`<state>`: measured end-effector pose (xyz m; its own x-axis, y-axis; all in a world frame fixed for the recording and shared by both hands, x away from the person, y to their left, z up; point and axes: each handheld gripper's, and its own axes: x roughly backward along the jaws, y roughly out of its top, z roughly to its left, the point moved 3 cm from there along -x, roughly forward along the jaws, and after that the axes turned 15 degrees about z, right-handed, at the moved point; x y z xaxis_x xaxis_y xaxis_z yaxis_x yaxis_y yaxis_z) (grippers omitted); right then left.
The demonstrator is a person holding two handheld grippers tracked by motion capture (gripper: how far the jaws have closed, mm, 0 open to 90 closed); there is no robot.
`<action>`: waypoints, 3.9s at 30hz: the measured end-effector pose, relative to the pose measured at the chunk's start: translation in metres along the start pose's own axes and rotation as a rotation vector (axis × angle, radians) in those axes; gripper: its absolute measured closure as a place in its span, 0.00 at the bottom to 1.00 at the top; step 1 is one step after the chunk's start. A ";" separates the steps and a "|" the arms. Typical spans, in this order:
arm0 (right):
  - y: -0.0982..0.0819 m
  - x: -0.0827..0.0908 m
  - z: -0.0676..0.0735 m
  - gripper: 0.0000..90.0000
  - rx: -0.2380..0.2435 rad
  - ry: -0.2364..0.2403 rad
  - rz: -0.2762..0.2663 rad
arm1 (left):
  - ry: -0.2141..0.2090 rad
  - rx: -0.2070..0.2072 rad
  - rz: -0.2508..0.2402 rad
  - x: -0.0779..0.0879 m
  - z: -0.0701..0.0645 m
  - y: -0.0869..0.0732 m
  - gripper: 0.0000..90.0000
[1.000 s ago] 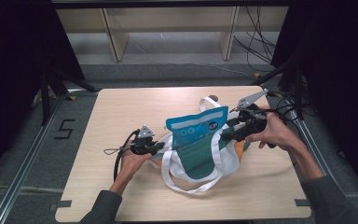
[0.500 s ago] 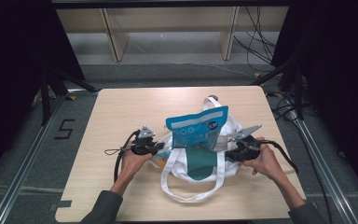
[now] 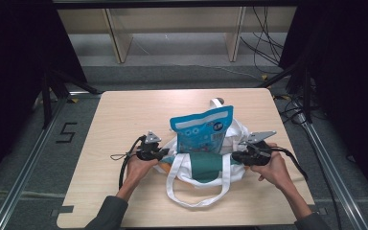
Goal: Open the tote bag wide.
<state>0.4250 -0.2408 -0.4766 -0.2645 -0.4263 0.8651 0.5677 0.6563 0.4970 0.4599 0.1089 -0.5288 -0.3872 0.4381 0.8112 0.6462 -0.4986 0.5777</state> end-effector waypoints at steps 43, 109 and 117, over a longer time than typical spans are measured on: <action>0.030 0.032 -0.025 0.96 -0.052 -0.056 -0.181 | -0.093 0.067 -0.194 0.055 0.001 0.023 0.82; 0.087 -0.011 0.081 0.72 0.163 0.205 -0.182 | -0.087 -0.004 -0.008 0.014 0.009 0.037 0.93; 0.095 -0.025 0.093 0.64 0.273 0.196 -0.165 | -0.083 -0.011 -0.002 0.017 0.010 0.037 0.92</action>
<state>0.4126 -0.1100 -0.4445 -0.1658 -0.6341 0.7552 0.2940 0.6992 0.6516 0.4834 0.1055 -0.4942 -0.3321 0.4991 0.8004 0.6383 -0.5058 0.5803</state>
